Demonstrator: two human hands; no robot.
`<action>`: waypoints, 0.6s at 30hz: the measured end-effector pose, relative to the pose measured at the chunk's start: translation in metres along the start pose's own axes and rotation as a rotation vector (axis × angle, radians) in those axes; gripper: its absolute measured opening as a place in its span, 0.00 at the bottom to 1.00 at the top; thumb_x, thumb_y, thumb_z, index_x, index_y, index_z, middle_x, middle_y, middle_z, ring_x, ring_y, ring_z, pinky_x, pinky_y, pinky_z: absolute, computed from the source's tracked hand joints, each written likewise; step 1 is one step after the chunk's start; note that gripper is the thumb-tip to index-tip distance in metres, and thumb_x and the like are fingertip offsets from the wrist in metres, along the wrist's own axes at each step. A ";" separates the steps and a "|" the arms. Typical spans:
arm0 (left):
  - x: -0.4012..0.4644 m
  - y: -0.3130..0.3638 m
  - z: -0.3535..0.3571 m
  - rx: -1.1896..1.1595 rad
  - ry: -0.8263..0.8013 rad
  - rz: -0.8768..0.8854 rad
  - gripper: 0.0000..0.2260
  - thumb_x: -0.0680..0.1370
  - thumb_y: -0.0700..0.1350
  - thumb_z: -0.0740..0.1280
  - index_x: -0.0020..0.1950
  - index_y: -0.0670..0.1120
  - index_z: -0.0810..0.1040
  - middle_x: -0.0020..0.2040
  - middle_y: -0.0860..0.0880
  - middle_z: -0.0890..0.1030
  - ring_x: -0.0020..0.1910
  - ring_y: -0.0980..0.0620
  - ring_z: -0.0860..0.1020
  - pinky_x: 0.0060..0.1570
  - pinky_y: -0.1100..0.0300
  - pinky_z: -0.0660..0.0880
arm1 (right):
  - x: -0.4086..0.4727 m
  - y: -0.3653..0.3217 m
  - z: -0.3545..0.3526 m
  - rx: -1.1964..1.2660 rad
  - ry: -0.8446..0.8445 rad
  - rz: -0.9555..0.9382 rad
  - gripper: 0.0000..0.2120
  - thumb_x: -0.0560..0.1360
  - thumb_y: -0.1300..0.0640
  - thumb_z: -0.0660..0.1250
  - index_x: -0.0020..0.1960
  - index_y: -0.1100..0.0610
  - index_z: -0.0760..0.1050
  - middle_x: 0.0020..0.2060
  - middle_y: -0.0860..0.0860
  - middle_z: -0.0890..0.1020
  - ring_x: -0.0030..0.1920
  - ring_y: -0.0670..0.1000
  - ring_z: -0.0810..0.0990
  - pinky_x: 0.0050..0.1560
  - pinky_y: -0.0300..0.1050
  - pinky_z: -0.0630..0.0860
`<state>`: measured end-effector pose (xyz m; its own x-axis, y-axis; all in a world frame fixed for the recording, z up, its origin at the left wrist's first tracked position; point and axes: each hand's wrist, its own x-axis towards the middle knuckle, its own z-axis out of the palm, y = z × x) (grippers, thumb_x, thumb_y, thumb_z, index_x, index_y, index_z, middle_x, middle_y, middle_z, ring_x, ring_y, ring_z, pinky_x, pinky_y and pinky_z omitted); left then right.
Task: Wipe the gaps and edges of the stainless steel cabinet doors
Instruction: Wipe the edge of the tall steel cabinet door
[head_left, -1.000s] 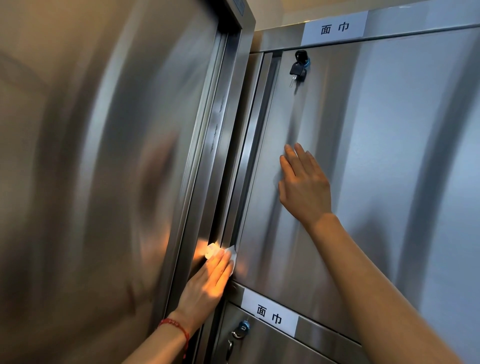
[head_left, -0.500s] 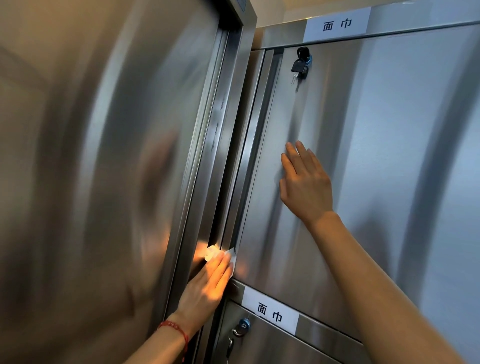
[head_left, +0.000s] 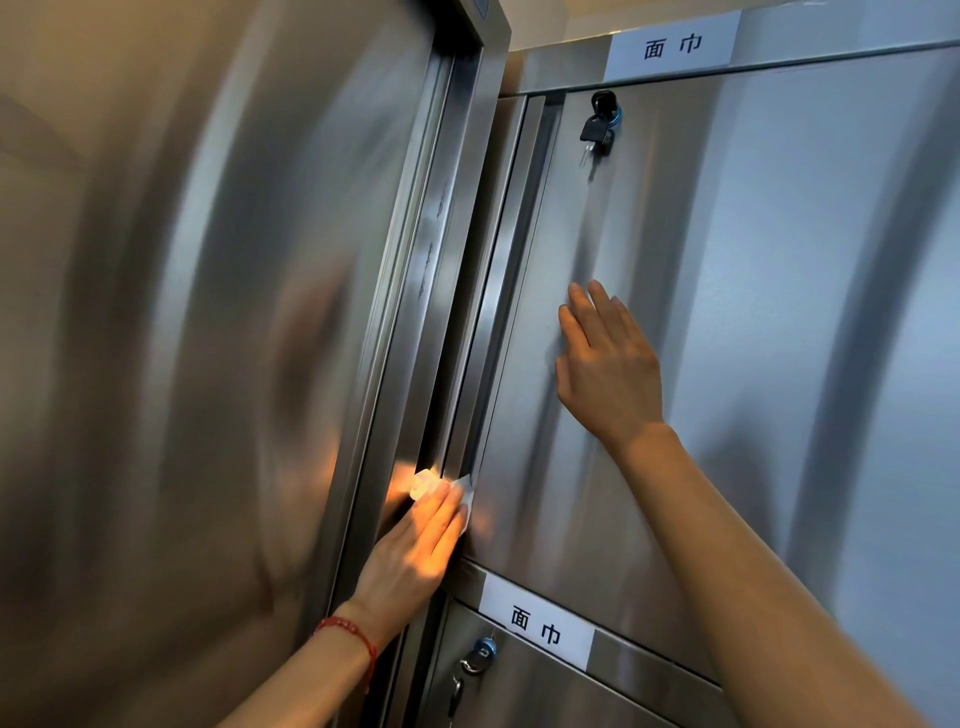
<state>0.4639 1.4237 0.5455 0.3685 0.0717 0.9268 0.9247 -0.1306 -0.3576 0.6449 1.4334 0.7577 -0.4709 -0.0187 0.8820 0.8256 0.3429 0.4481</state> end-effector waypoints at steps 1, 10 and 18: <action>0.004 -0.002 -0.001 0.009 0.008 0.005 0.14 0.74 0.30 0.59 0.57 0.35 0.79 0.58 0.37 0.79 0.59 0.40 0.77 0.53 0.48 0.78 | 0.000 0.000 0.000 0.001 -0.005 0.002 0.20 0.71 0.62 0.68 0.62 0.69 0.75 0.62 0.64 0.76 0.65 0.64 0.72 0.65 0.60 0.69; 0.018 -0.006 0.000 0.049 0.041 -0.002 0.16 0.80 0.31 0.52 0.57 0.35 0.79 0.58 0.37 0.79 0.59 0.40 0.77 0.57 0.51 0.74 | -0.001 -0.001 -0.001 0.001 -0.013 0.002 0.20 0.71 0.62 0.68 0.62 0.69 0.75 0.62 0.64 0.76 0.65 0.64 0.72 0.65 0.60 0.70; 0.026 -0.009 0.000 0.045 0.052 -0.014 0.14 0.75 0.31 0.59 0.57 0.35 0.79 0.58 0.37 0.79 0.59 0.40 0.77 0.62 0.52 0.72 | 0.000 -0.001 0.000 -0.008 0.006 -0.004 0.20 0.70 0.63 0.68 0.61 0.69 0.76 0.62 0.64 0.76 0.64 0.64 0.73 0.64 0.60 0.70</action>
<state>0.4651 1.4264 0.5730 0.3510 0.0220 0.9361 0.9336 -0.0853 -0.3481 0.6445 1.4336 0.7570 -0.4722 -0.0258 0.8811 0.8262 0.3353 0.4527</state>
